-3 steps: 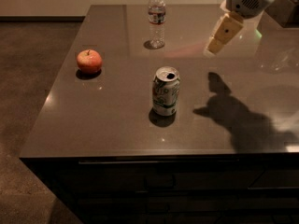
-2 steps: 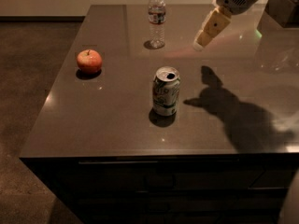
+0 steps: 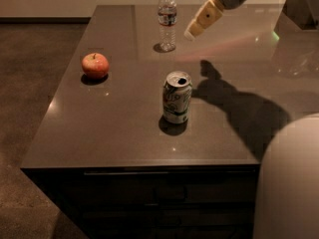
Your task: Move water bottle near 7up can
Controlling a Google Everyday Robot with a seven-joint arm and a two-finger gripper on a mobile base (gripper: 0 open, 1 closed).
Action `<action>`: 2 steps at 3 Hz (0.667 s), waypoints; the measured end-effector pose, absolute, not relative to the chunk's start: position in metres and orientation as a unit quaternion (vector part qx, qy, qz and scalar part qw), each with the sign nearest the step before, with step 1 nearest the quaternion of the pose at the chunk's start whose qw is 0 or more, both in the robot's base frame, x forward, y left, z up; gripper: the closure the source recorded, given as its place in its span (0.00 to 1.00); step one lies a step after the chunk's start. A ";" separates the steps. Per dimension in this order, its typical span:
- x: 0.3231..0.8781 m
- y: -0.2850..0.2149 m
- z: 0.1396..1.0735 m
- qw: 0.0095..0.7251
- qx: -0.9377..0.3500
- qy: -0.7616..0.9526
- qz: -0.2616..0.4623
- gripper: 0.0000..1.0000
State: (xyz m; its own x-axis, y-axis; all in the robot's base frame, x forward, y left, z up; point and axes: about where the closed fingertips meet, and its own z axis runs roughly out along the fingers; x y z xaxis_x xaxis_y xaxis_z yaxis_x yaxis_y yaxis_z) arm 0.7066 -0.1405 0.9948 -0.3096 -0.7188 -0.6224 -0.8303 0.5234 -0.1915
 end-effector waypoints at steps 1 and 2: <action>0.735 -0.124 0.999 0.364 -0.458 0.804 0.109 0.00; 0.762 -0.104 0.999 0.386 -0.439 0.802 0.120 0.00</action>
Offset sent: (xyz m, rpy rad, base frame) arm 0.0987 0.0553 0.0184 0.2080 -0.0828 -0.0917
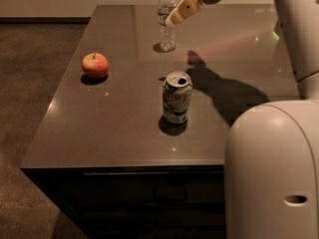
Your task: Move water bottle near 7up can
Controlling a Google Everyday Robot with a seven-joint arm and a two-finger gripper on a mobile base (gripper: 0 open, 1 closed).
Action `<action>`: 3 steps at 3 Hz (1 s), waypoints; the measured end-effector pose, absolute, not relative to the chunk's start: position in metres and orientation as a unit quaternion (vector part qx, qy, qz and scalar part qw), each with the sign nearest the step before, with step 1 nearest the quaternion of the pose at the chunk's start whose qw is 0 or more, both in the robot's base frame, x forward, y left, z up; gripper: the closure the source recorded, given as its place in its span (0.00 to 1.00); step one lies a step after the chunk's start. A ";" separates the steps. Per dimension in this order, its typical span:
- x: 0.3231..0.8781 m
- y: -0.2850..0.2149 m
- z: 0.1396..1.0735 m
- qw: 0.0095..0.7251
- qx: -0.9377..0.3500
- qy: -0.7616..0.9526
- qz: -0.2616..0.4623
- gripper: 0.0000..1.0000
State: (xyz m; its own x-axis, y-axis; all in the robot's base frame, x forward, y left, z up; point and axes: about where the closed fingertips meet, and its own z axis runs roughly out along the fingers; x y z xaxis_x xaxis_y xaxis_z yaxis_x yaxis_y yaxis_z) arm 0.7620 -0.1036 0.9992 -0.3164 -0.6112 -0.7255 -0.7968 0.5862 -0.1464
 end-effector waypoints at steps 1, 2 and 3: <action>0.791 -0.085 0.997 0.413 -0.408 0.804 0.128 0.00; 0.821 -0.060 0.995 0.442 -0.371 0.804 0.141 0.00; 0.837 -0.048 0.993 0.454 -0.352 0.805 0.147 0.00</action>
Offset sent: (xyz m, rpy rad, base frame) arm 0.0761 0.0600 0.0008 0.1976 -0.0931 -0.1610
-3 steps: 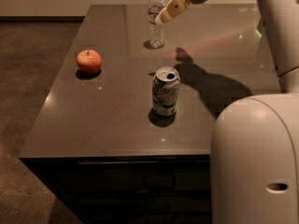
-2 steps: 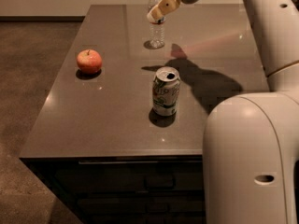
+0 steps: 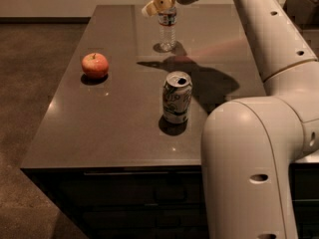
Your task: Move water bottle near 7up can
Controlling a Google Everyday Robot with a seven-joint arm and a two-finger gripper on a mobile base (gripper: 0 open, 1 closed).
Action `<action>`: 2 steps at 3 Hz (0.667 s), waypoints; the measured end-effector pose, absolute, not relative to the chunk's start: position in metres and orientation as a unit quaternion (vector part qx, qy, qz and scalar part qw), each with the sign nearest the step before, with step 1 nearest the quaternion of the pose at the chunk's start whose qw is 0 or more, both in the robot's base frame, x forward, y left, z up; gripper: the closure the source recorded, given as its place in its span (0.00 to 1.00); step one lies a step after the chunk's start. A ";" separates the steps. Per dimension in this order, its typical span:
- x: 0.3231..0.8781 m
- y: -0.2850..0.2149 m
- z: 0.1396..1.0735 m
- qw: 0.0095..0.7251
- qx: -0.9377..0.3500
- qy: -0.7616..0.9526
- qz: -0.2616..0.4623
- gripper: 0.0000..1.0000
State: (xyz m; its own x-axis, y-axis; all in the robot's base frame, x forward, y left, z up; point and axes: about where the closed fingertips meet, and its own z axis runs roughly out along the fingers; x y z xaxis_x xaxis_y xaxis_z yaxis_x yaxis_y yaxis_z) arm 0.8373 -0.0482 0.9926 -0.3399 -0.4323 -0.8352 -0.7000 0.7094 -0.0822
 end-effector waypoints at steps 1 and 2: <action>0.844 -0.042 0.981 0.449 -0.348 0.809 0.150 0.00; 0.850 -0.048 0.973 0.444 -0.344 0.815 0.143 0.18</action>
Offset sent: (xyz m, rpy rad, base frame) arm 0.0225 -0.0151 -0.0161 -0.0237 0.0228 -0.0446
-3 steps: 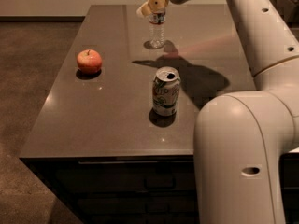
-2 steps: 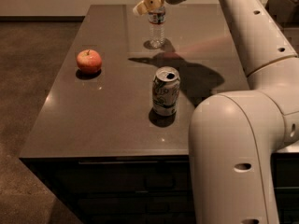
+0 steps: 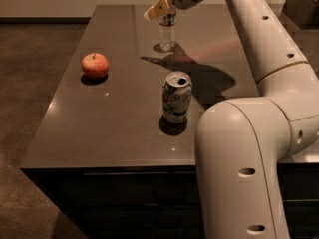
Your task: Move water bottle near 7up can
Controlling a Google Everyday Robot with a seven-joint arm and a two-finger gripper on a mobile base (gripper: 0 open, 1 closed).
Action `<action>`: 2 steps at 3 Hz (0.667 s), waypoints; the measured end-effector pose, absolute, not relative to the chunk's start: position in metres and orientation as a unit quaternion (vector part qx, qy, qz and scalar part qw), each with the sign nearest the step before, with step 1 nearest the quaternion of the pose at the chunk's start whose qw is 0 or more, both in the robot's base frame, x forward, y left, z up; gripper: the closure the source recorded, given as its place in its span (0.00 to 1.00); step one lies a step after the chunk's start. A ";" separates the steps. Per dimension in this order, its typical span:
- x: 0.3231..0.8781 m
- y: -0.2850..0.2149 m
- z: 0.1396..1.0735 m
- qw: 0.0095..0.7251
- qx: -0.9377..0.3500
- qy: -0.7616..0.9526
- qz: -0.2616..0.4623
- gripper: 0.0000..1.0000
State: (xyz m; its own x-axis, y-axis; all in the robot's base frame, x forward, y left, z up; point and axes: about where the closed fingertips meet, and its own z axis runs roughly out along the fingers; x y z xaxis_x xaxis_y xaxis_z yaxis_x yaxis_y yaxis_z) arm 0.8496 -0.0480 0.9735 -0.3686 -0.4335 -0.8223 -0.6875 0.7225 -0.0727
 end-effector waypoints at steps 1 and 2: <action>0.853 -0.058 0.971 0.445 -0.337 0.819 0.137 0.41; 0.854 -0.060 0.973 0.446 -0.336 0.819 0.135 0.65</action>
Offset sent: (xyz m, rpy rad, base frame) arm 0.0068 -0.0228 0.0128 -0.0075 -0.0160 -0.0329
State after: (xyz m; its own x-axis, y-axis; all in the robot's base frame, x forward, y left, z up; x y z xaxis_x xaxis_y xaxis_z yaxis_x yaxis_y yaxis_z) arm 0.8537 -0.0602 0.9729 -0.3768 -0.4306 -0.8201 -0.6708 0.7374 -0.0789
